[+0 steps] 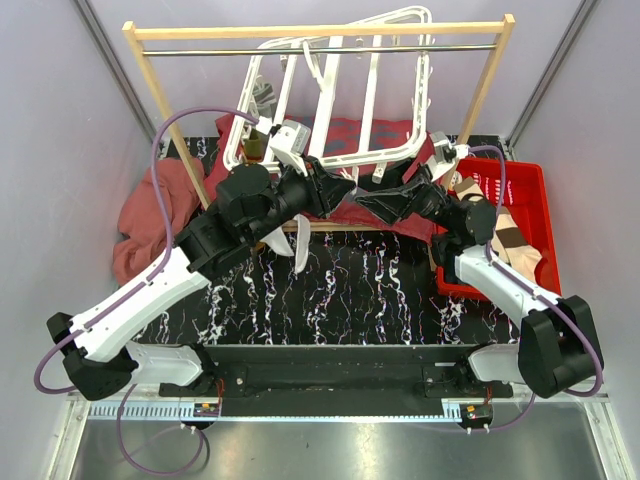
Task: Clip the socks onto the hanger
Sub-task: Open the clamp at the hanger.
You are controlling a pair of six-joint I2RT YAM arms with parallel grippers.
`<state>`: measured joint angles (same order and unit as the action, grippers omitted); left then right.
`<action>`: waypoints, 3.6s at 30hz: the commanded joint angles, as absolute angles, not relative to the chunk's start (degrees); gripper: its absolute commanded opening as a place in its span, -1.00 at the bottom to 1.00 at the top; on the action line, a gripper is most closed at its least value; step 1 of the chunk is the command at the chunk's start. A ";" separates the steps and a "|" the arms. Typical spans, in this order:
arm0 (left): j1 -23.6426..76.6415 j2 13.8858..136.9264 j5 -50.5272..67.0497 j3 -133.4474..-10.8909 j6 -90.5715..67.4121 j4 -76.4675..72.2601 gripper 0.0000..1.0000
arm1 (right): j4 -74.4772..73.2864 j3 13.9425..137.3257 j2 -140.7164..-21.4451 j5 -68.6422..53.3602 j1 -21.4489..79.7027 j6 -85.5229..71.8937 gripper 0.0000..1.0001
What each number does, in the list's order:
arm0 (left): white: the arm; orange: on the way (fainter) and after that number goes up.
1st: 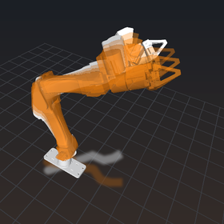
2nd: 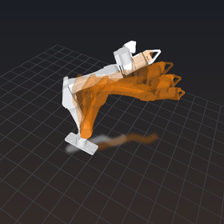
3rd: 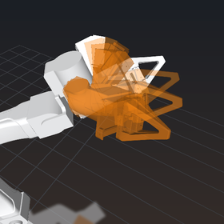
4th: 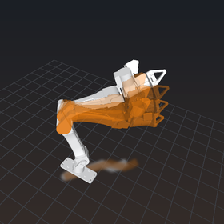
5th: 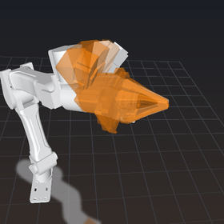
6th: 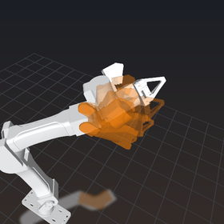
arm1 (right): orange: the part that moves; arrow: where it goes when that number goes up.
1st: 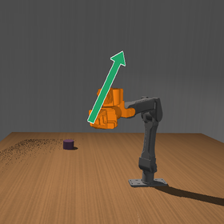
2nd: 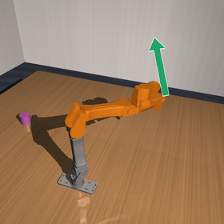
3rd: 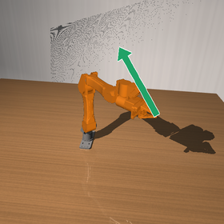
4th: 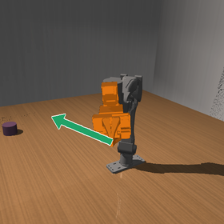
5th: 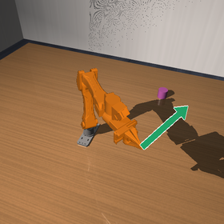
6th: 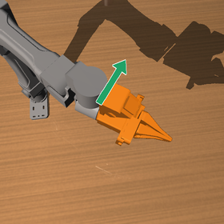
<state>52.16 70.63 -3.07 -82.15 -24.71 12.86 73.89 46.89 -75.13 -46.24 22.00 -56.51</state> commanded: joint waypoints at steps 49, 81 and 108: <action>58.79 70.84 -23.46 -90.26 -23.12 17.67 0.51 | 43.16 50.36 -65.13 -36.39 26.37 -26.73 -1.00; 62.67 78.04 -42.80 -94.66 -23.64 17.31 0.32 | 34.98 50.18 -64.51 -24.35 35.07 -12.04 -1.00; 62.67 78.84 -42.19 -93.25 -19.43 15.73 -1.00 | 14.62 45.44 -56.09 -7.93 35.60 -12.48 0.42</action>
<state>62.87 79.24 -41.32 -91.92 -21.89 19.84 23.73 45.84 -60.31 -15.35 35.31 -11.55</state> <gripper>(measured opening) 0.177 0.649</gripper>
